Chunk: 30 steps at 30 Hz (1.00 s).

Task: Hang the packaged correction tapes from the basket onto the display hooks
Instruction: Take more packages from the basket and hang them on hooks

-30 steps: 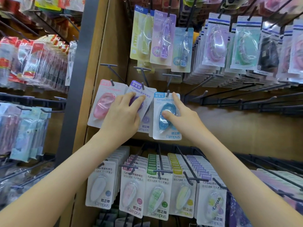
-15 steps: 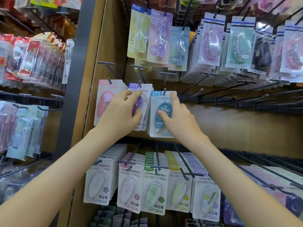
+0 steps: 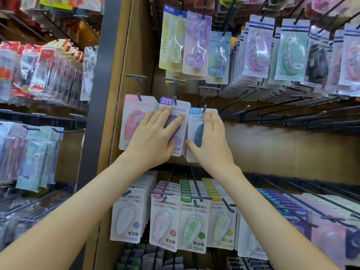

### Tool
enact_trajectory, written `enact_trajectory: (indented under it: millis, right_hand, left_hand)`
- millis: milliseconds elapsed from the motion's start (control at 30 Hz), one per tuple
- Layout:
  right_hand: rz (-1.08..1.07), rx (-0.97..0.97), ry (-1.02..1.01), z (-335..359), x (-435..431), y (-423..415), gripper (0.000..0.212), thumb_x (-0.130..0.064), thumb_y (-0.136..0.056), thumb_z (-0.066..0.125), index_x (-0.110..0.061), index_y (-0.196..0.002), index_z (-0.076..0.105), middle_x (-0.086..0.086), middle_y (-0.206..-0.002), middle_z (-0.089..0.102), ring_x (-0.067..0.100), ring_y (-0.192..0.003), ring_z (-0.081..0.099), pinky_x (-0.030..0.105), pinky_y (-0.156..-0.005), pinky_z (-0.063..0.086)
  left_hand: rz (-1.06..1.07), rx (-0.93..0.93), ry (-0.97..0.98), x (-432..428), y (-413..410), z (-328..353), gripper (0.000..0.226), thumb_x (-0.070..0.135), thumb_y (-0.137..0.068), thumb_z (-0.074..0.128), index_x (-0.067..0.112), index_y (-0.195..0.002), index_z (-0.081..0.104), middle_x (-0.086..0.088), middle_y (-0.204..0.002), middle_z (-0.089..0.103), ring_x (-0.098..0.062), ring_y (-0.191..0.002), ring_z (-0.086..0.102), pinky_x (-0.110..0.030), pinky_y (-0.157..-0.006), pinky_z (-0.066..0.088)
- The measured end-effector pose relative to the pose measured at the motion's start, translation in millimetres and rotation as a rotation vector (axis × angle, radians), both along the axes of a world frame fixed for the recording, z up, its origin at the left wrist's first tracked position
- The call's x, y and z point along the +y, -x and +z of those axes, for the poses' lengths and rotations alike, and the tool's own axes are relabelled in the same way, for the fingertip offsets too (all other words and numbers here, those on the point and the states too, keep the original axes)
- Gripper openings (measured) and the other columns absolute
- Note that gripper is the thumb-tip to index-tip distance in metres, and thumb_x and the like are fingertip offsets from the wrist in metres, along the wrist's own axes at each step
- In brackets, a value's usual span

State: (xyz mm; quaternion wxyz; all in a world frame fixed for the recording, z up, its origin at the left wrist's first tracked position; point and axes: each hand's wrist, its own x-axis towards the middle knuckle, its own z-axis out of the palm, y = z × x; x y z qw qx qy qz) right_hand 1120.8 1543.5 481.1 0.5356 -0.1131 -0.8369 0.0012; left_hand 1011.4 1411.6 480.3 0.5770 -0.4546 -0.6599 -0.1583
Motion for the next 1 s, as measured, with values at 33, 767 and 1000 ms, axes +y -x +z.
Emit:
enact_trajectory:
  millis: [33, 767, 1000]
  right_hand:
    - [-0.008, 0.001, 0.015, 0.0, -0.6, 1.6, 0.093, -0.036, -0.090, 0.063, -0.014, -0.153, -0.002, 0.001, -0.161, -0.003, 0.012, -0.147, -0.008, 0.022, -0.110, 0.004]
    - [0.254, 0.016, 0.074, -96.6, -89.9, -55.6, 0.058, -0.015, -0.086, 0.059, -0.005, -0.141, 0.041, 0.013, -0.141, 0.042, 0.028, -0.130, 0.035, 0.041, -0.110, 0.031]
    - [0.475, -0.298, 0.173, -237.5, -166.4, -51.5, 0.050, -0.018, -0.091, 0.053, -0.007, -0.139, 0.043, 0.009, -0.137, 0.047, 0.026, -0.130, 0.038, 0.040, -0.109, 0.031]
  left_hand:
    - [0.000, -0.007, 0.012, 0.9, 0.0, 0.8, 0.061, 0.032, -0.081, 0.054, 0.010, -0.137, 0.049, -0.023, -0.134, 0.051, -0.039, -0.120, 0.051, -0.050, -0.100, 0.041]
    - [-0.201, -0.366, -0.128, -58.7, -73.6, -118.6, 0.054, 0.028, -0.086, 0.049, 0.004, -0.135, 0.051, -0.026, -0.137, 0.048, -0.039, -0.119, 0.052, -0.043, -0.101, 0.042]
    - [-0.081, -0.861, -0.061, -153.3, -111.1, -278.9, 0.051, 0.020, -0.089, 0.054, 0.008, -0.138, 0.046, -0.013, -0.139, 0.047, -0.027, -0.127, 0.046, -0.036, -0.104, 0.040]
